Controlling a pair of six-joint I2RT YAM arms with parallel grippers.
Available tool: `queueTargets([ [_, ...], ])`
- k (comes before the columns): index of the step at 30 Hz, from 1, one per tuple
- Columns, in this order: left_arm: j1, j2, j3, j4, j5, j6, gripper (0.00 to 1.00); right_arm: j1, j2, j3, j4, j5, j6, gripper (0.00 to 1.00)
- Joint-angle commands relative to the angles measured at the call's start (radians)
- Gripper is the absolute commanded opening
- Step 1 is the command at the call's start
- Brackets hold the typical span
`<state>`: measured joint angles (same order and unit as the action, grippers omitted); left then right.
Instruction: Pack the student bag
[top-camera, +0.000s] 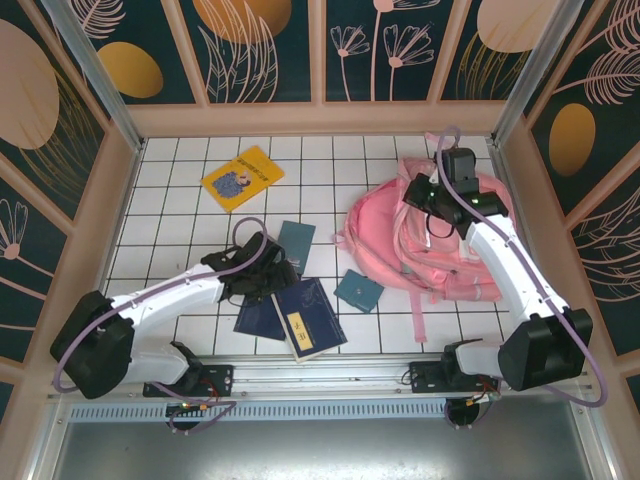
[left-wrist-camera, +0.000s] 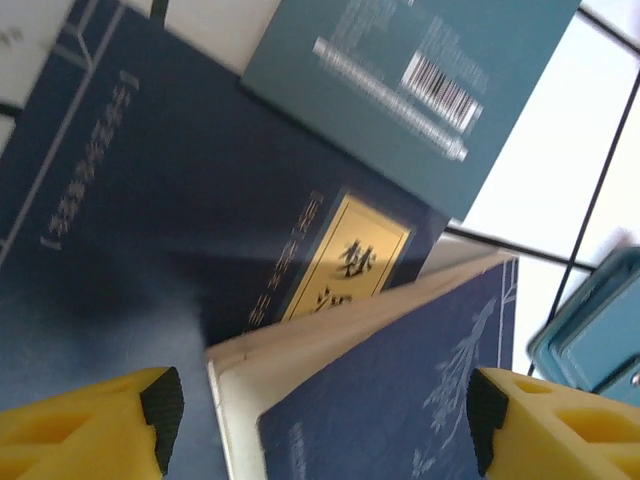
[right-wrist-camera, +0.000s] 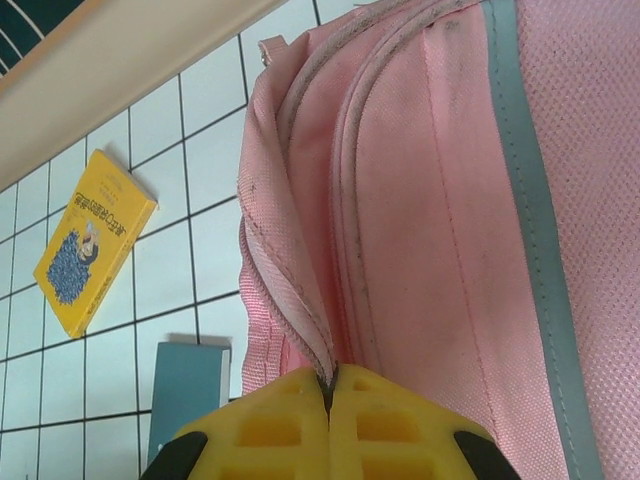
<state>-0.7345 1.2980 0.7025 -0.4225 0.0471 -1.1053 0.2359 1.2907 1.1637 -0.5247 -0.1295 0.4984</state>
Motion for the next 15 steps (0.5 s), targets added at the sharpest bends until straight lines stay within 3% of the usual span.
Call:
queueTargets([
  [1, 0.003, -0.044, -0.034, 0.068, 0.067, -0.031, 0.75, 0.008, -0.007, -0.034, 0.004, -0.02, -0.021, 0.0],
  [8, 0.003, -0.055, -0.079, 0.21, 0.14, -0.05, 0.62, 0.017, 0.003, -0.081, 0.026, -0.039, -0.021, 0.0],
  [12, 0.002, -0.021, -0.078, 0.235, 0.148, -0.044, 0.57, 0.017, 0.016, -0.095, 0.031, 0.019, -0.035, 0.0],
  [15, 0.001, 0.001, -0.078, 0.25, 0.135, -0.037, 0.47, 0.017, 0.034, -0.084, 0.026, 0.065, -0.053, 0.0],
])
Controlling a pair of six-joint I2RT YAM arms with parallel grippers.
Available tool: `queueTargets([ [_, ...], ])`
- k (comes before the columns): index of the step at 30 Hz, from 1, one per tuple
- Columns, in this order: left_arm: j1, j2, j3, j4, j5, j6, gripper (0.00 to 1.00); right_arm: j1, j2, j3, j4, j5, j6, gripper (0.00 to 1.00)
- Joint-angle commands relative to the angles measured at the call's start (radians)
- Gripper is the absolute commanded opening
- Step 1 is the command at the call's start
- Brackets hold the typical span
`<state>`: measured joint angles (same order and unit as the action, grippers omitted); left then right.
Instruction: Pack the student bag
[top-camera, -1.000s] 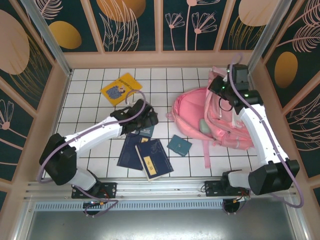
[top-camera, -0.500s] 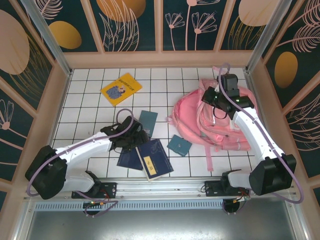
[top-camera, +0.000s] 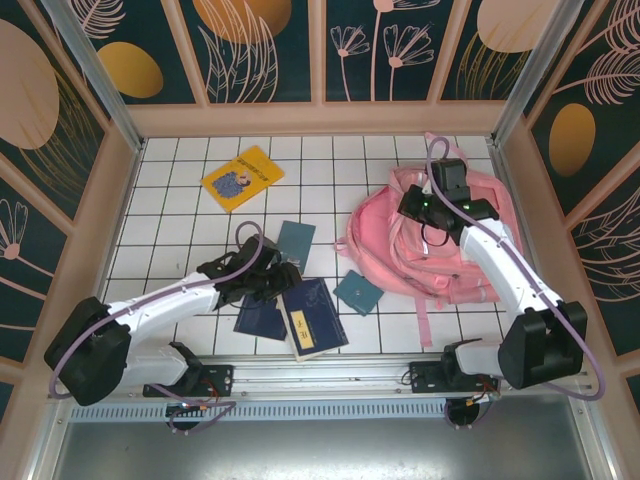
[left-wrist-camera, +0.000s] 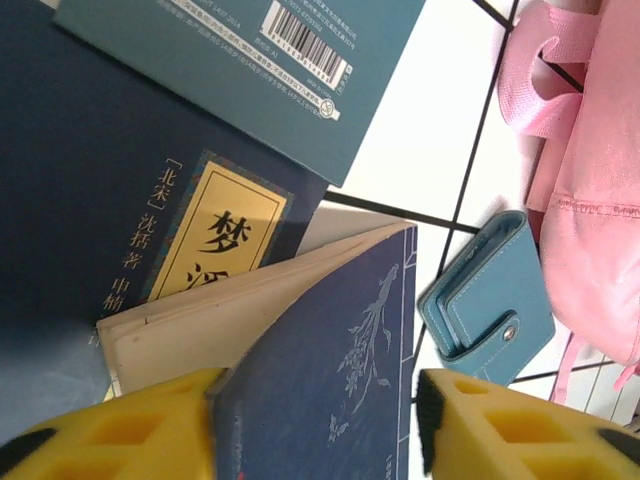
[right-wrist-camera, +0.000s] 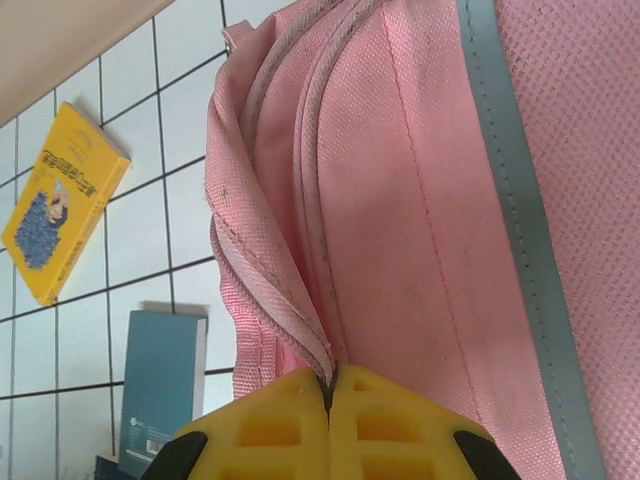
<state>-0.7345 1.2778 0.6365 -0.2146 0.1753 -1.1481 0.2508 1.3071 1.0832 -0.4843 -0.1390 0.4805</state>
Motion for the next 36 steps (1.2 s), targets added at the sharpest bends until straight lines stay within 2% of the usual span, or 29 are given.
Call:
queueTargets([
  [1, 0.001, 0.028, -0.012, 0.048, 0.0, 0.008, 0.41, 0.003, 0.023, -0.001, -0.017, 0.084, -0.039, 0.0],
  [6, 0.002, 0.087, 0.029, 0.043, -0.027, 0.053, 0.07, 0.003, 0.05, 0.019, -0.025, 0.105, -0.048, 0.0],
  [8, 0.004, 0.115, 0.054, 0.04, -0.032, 0.073, 0.0, 0.004, 0.055, 0.018, -0.018, 0.098, -0.048, 0.03],
  [13, 0.004, 0.155, 0.108, 0.016, -0.072, 0.127, 0.0, 0.011, 0.058, 0.014, -0.023, 0.114, -0.054, 0.14],
  [14, 0.005, 0.155, 0.119, 0.007, -0.085, 0.144, 0.0, 0.011, 0.057, 0.014, -0.027, 0.121, -0.057, 0.22],
  [17, 0.017, 0.144, 0.134, -0.005, -0.099, 0.181, 0.0, 0.024, 0.044, 0.022, -0.044, 0.135, -0.068, 0.59],
  [18, 0.022, 0.136, 0.137, -0.007, -0.102, 0.189, 0.0, 0.034, 0.034, 0.029, -0.049, 0.146, -0.073, 0.65],
  [21, 0.038, 0.119, 0.135, -0.014, -0.112, 0.21, 0.0, 0.074, 0.0, 0.049, -0.065, 0.188, -0.088, 0.7],
  [24, 0.053, 0.089, 0.137, -0.023, -0.124, 0.249, 0.0, 0.122, -0.025, 0.058, -0.069, 0.137, -0.089, 0.71],
  [28, 0.065, 0.042, 0.138, -0.028, -0.147, 0.296, 0.0, 0.243, -0.047, 0.079, -0.074, 0.139, -0.102, 0.74],
  [30, 0.066, 0.03, 0.146, -0.029, -0.154, 0.328, 0.0, 0.303, -0.069, 0.073, -0.046, 0.12, -0.131, 0.79],
  [32, 0.064, 0.016, 0.148, -0.018, -0.151, 0.358, 0.0, 0.36, -0.084, 0.022, 0.024, 0.04, -0.137, 0.81],
  [36, 0.066, -0.054, 0.108, 0.06, -0.124, 0.421, 0.0, 0.388, -0.019, -0.114, 0.167, -0.197, -0.04, 0.79],
])
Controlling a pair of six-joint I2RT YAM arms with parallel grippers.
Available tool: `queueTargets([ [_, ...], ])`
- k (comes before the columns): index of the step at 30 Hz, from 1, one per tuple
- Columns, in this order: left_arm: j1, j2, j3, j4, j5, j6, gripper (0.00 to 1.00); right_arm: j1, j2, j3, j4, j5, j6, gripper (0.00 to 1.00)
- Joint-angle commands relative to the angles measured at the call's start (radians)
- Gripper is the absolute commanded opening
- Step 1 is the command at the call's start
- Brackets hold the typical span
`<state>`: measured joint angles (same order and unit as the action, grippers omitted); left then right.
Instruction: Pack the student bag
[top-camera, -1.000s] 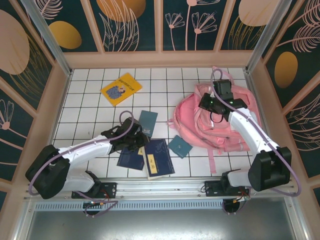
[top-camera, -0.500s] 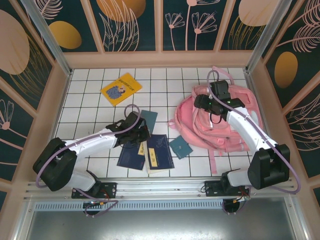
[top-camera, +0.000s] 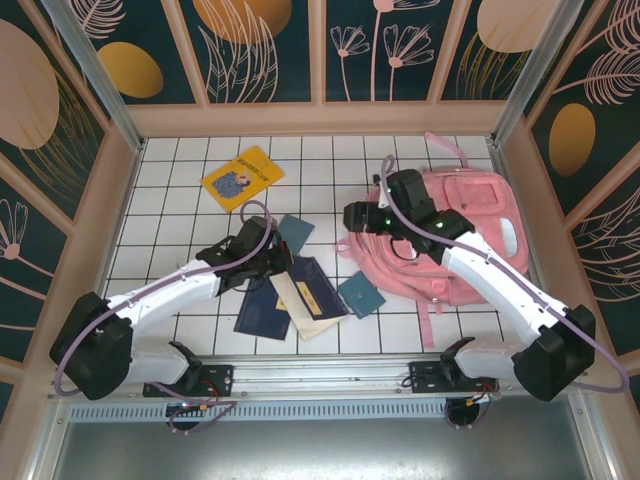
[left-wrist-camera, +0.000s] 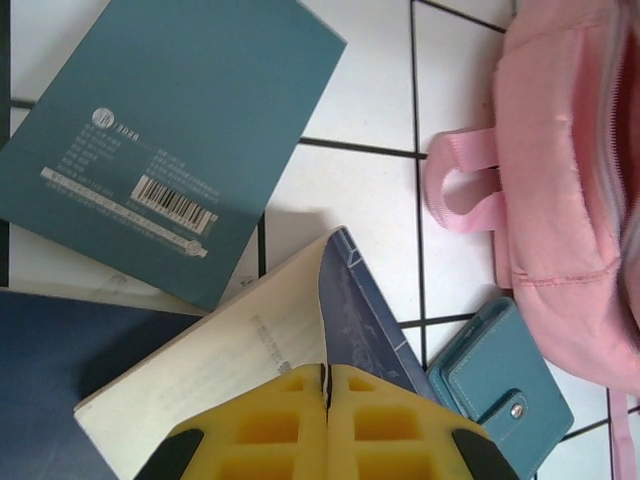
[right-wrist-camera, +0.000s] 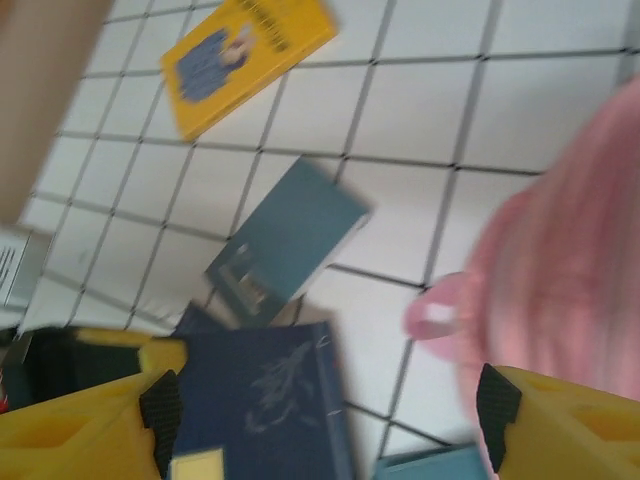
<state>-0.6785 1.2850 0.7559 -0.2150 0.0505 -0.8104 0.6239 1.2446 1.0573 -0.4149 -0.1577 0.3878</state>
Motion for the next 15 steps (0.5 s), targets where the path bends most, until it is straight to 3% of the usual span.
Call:
queueTargets([
  [1, 0.009, -0.084, -0.023, 0.078, 0.011, 0.092, 0.0, 0.027, 0.063, -0.113, 0.13, -0.206, 0.071, 0.79],
  [5, 0.009, -0.145, -0.04, 0.118, 0.058, 0.118, 0.0, 0.041, 0.145, -0.191, 0.25, -0.282, 0.109, 0.79],
  [10, 0.009, -0.191, -0.049, 0.123, 0.074, 0.132, 0.0, 0.036, 0.257, -0.246, 0.413, -0.463, 0.163, 0.79],
  [15, 0.008, -0.237, -0.081, 0.147, 0.072, 0.14, 0.0, 0.024, 0.343, -0.296, 0.583, -0.607, 0.248, 0.68],
])
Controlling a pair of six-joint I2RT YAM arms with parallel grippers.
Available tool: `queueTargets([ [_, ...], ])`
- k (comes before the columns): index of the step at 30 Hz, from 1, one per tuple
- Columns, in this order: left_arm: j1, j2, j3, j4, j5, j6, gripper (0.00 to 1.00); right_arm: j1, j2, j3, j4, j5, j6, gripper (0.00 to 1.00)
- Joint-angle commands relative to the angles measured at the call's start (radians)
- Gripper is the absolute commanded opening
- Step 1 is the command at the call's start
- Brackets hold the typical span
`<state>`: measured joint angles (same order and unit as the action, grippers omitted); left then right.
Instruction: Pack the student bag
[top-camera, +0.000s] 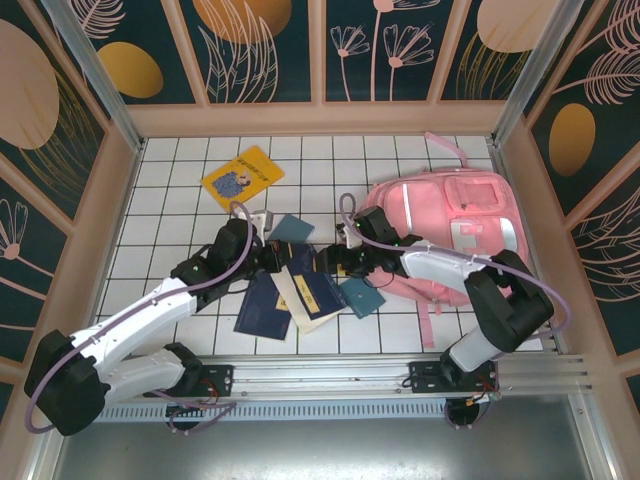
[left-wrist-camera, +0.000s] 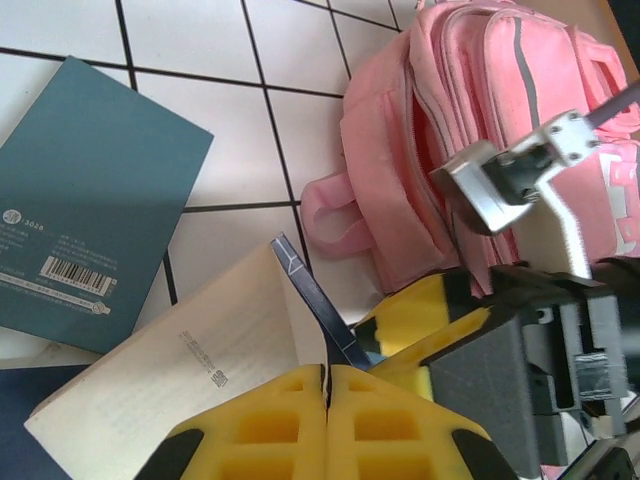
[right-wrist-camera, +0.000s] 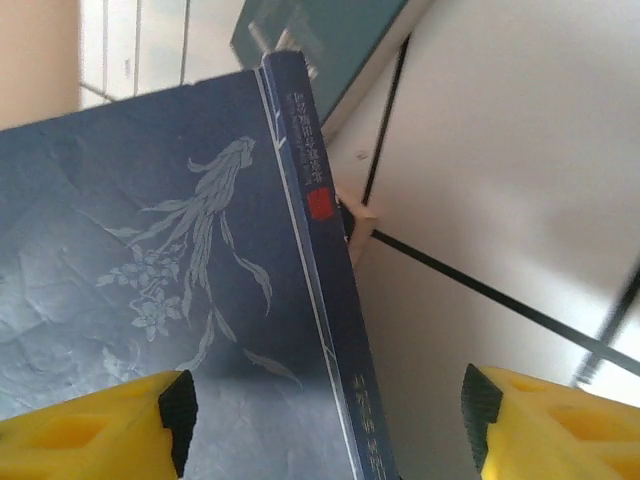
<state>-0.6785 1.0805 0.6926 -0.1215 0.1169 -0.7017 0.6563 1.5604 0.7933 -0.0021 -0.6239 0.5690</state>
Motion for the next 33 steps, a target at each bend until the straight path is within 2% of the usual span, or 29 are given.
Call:
queueTargets([
  [1, 0.008, -0.036, -0.02, 0.053, -0.002, 0.033, 0.0, -0.009, 0.035, -0.047, 0.214, -0.167, 0.091, 0.65],
  [4, 0.009, -0.033, -0.024, 0.054, -0.008, 0.034, 0.0, -0.009, 0.044, -0.099, 0.351, -0.221, 0.17, 0.52],
  [7, 0.008, -0.008, -0.021, 0.096, 0.007, 0.01, 0.0, -0.009, 0.045, -0.144, 0.445, -0.222, 0.225, 0.36],
  [11, 0.009, 0.046, 0.023, 0.109, 0.021, 0.003, 0.0, -0.015, 0.063, -0.168, 0.491, -0.206, 0.252, 0.1],
  [13, 0.008, 0.054, 0.034, 0.096, 0.007, 0.002, 0.0, -0.022, 0.052, -0.176, 0.499, -0.195, 0.258, 0.02],
  [14, 0.009, 0.054, 0.038, 0.083, -0.006, 0.002, 0.08, -0.027, 0.039, -0.179, 0.493, -0.183, 0.256, 0.0],
  [15, 0.01, 0.055, 0.043, 0.063, -0.019, 0.005, 0.18, -0.032, 0.026, -0.181, 0.481, -0.173, 0.25, 0.0],
  [17, 0.008, 0.057, 0.061, 0.002, -0.073, 0.008, 0.51, -0.049, -0.01, -0.176, 0.427, -0.145, 0.22, 0.0],
  [18, 0.008, 0.062, 0.077, -0.043, -0.117, 0.005, 0.63, -0.06, -0.035, -0.171, 0.392, -0.131, 0.201, 0.0],
  [19, 0.009, 0.065, 0.094, -0.087, -0.16, 0.002, 0.71, -0.07, -0.063, -0.164, 0.351, -0.112, 0.18, 0.0],
  [21, 0.009, 0.067, 0.123, -0.158, -0.226, -0.016, 0.81, -0.09, -0.117, -0.146, 0.278, -0.08, 0.144, 0.0],
  [24, 0.009, 0.062, 0.149, -0.191, -0.249, -0.035, 0.86, -0.103, -0.204, -0.102, 0.167, -0.035, 0.095, 0.0],
  [27, 0.014, 0.06, 0.161, -0.167, -0.193, -0.044, 0.91, -0.104, -0.281, -0.042, 0.066, -0.001, 0.056, 0.0],
  [29, 0.033, 0.043, 0.137, -0.083, -0.075, -0.06, 0.98, -0.104, -0.325, -0.004, 0.0, 0.023, 0.034, 0.0],
  [33, 0.107, -0.013, 0.033, 0.207, 0.19, -0.175, 0.98, -0.147, -0.41, 0.056, -0.076, 0.048, 0.014, 0.0],
])
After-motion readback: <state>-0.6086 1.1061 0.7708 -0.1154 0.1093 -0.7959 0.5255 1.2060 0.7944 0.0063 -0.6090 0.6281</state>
